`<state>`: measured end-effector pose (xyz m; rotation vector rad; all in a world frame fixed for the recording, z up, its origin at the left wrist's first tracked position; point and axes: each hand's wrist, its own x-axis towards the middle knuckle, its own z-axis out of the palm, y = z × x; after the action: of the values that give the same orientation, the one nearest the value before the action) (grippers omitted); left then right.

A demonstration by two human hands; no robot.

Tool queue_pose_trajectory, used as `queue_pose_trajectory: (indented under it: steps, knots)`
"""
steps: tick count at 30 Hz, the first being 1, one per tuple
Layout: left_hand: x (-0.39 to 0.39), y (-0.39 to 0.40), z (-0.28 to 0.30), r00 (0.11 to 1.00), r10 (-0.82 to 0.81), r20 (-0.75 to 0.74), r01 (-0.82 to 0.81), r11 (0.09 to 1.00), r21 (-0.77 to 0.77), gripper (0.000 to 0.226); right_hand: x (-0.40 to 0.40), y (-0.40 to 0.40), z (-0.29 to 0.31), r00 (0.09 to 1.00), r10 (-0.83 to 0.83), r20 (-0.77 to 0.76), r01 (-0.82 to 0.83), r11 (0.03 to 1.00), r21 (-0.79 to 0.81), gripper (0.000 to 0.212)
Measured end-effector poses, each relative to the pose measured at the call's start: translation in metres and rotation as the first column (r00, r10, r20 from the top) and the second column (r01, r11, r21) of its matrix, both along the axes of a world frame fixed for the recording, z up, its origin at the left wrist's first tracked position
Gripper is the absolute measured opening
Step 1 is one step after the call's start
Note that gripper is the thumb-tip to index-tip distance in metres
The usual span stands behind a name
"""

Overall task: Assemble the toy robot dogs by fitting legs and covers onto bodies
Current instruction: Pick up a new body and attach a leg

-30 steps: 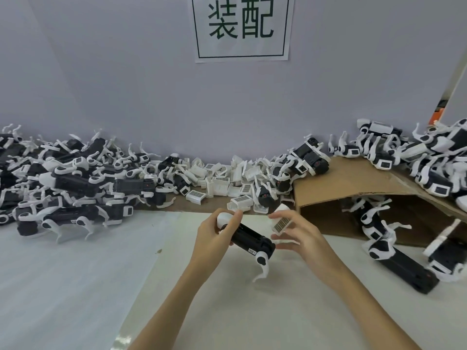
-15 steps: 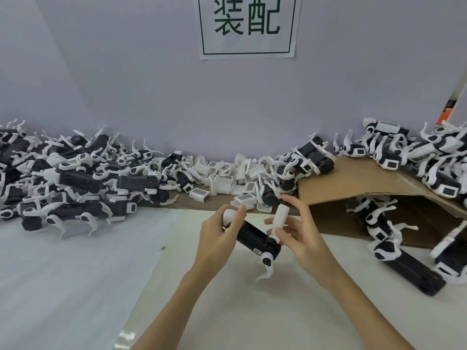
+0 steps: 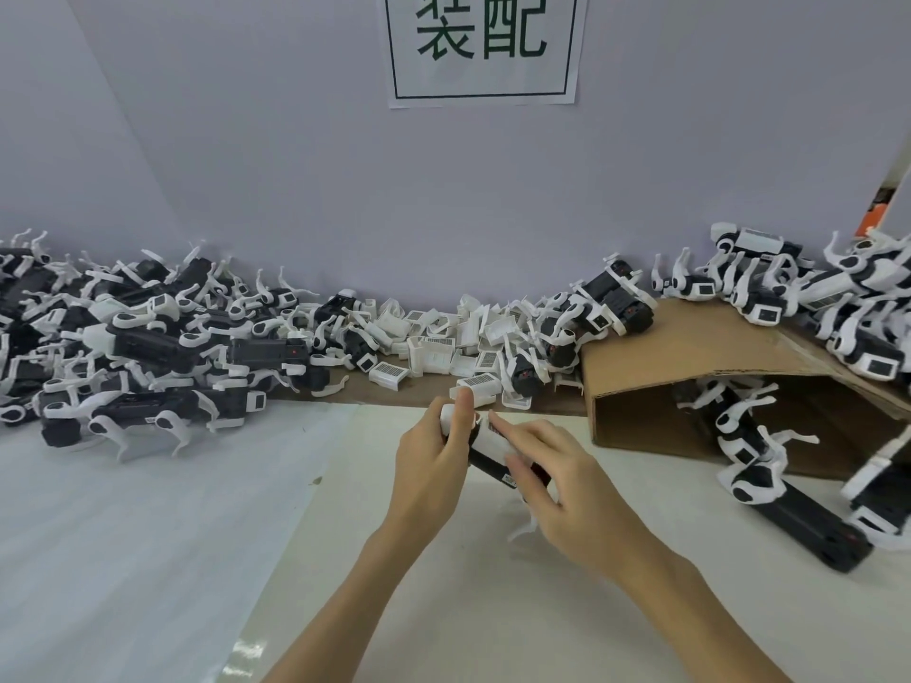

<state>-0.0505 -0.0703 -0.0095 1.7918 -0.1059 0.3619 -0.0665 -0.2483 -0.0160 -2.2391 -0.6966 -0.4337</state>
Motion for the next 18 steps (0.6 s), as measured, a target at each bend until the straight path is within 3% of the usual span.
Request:
queue_pose_trajectory:
  steps: [3,7,11,16,18]
  knots:
    - [-0.001,-0.006,0.001,0.998,-0.021,-0.065,0.018,0.998,-0.055,0.092,-0.004,0.007,-0.005,0.99,-0.095,0.108,0.111,0.982,-0.154,0.069]
    - [0.001,-0.003,0.006,0.975,-0.159,-0.156,0.144,0.984,-0.103,0.078,-0.003,0.014,-0.004,0.925,-0.202,0.321,0.251,0.961,-0.117,0.06]
    - [0.001,0.002,0.009,0.959,-0.253,-0.126,0.243,0.966,-0.087,0.057,-0.003,0.006,-0.001,0.917,-0.234,0.324,0.271,0.96,-0.073,0.059]
    - [-0.003,-0.001,0.01,0.971,-0.213,-0.113,0.206,0.976,-0.064,0.067,0.0,0.005,-0.001,0.878,-0.267,0.396,0.309,0.95,-0.044,0.062]
    - [-0.003,0.0,0.012,0.958,-0.262,-0.117,0.253,0.964,-0.086,0.059,0.002,0.003,-0.001,0.87,-0.267,0.414,0.312,0.949,-0.042,0.062]
